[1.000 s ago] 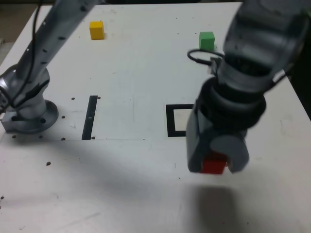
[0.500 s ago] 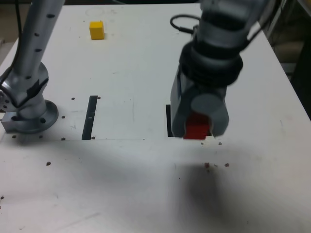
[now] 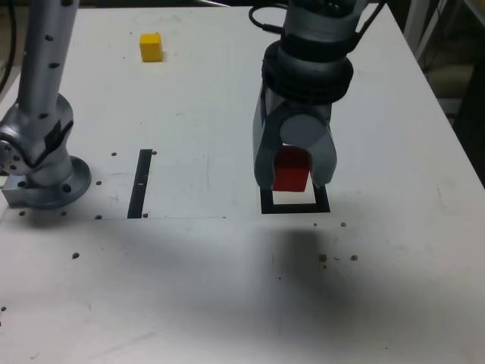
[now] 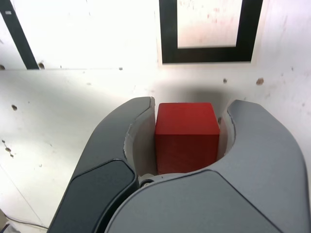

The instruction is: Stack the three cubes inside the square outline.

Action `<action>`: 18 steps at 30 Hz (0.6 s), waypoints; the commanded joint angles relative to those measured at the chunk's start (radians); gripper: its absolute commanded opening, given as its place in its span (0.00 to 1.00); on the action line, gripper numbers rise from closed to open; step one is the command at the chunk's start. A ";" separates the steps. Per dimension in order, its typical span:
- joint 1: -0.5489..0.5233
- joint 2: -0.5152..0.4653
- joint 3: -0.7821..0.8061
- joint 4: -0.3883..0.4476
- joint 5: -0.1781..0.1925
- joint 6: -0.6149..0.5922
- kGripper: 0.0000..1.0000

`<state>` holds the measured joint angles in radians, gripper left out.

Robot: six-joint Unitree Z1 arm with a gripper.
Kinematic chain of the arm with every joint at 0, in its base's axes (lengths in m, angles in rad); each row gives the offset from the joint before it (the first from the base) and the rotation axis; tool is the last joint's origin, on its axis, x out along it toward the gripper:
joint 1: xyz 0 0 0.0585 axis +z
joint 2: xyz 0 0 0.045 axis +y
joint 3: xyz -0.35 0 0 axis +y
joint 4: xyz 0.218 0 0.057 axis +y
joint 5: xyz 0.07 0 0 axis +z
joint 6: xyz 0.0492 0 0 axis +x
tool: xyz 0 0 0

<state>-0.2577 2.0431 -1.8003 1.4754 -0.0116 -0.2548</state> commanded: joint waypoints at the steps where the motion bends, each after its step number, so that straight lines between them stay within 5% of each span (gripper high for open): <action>1: 0.015 -0.018 0.018 -0.015 -0.001 0.016 0.32; 18: 0.153 -0.022 0.108 -0.094 -0.002 0.143 0.32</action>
<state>-0.1077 2.0150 -1.6954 1.3845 -0.0123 -0.1150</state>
